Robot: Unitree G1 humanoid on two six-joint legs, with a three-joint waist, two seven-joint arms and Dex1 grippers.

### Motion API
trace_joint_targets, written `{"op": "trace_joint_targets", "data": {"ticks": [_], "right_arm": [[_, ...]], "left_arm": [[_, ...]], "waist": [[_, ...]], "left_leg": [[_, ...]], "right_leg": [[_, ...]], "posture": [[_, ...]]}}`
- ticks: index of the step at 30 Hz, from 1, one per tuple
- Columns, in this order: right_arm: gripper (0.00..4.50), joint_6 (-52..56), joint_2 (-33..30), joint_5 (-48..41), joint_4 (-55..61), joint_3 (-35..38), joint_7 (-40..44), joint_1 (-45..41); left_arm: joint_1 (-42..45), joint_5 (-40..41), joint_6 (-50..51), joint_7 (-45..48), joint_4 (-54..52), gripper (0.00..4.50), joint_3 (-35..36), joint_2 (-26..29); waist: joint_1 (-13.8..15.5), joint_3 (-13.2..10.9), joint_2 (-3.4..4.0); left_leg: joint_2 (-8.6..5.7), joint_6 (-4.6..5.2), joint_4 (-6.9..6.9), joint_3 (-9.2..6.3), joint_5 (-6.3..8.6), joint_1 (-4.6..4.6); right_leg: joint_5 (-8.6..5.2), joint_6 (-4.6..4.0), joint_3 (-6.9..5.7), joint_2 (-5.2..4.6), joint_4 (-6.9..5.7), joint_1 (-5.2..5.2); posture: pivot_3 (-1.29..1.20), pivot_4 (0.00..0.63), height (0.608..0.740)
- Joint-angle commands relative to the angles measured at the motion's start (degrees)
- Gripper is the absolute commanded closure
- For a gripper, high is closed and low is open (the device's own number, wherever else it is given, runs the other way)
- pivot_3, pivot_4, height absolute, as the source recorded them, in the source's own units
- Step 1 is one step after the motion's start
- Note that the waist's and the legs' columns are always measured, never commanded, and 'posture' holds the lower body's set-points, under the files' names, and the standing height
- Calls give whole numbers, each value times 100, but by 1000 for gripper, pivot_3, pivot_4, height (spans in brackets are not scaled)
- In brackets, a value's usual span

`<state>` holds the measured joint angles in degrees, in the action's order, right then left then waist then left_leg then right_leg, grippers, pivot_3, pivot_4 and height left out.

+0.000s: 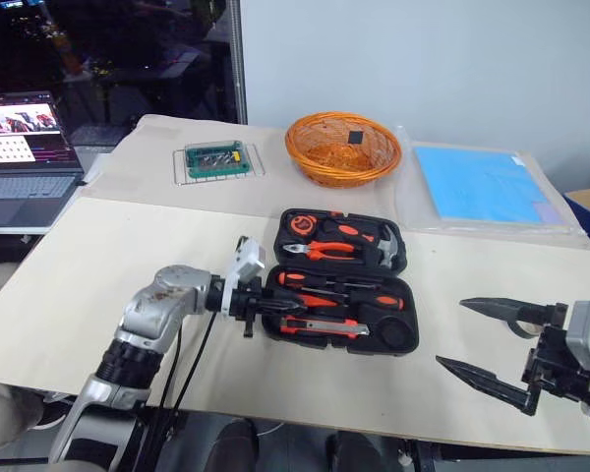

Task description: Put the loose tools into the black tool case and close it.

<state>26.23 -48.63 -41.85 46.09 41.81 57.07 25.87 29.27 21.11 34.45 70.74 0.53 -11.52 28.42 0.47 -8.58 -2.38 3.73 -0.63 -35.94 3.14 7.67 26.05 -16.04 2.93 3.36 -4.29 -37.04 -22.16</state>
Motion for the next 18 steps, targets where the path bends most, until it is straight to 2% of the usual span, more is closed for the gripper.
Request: {"op": "trace_joint_targets", "data": {"ticks": [1,6,9,13,16,18], "right_arm": [[0,84,-84,-166,116,72,-41,-35],[0,266,-45,-383,250,312,-82,100],[0,416,5,-460,366,484,-126,348],[0,564,137,-502,440,643,-373,592],[0,677,314,-171,425,794,-820,758],[0,1032,333,151,476,746,-1362,832]], "left_arm": [[67,-759,-341,-496,201,4455,-612,-78],[132,-1414,35,-629,497,4455,-1457,-2],[168,-1557,-186,-597,477,4455,-1632,52],[150,-1344,-576,-593,341,4455,-1317,-63],[0,-508,-882,-698,-147,4455,-409,-430],[-21,-137,-878,-587,-469,4455,61,-345]], "waist": [[24,1,1],[42,11,2],[47,44,18],[21,70,42],[15,71,50],[16,57,45]], "left_leg": [[0,0,0,1,0,0],[-5,0,-5,1,1,-1],[-5,-2,-2,1,2,-32],[-2,-44,10,2,30,-90],[-2,-46,10,6,31,-92],[0,-45,9,6,31,-76]], "right_leg": [[-3,-5,0,-1,1,0],[-19,-32,2,-4,3,7],[-22,-32,0,-6,8,15],[-47,-3,-1,-9,27,78],[-49,-3,0,-15,30,80],[-49,-3,2,-19,29,80]], "posture": [[0,150,740],[0,150,740],[0,150,740],[0,150,740],[0,150,740],[0,150,740]]}}
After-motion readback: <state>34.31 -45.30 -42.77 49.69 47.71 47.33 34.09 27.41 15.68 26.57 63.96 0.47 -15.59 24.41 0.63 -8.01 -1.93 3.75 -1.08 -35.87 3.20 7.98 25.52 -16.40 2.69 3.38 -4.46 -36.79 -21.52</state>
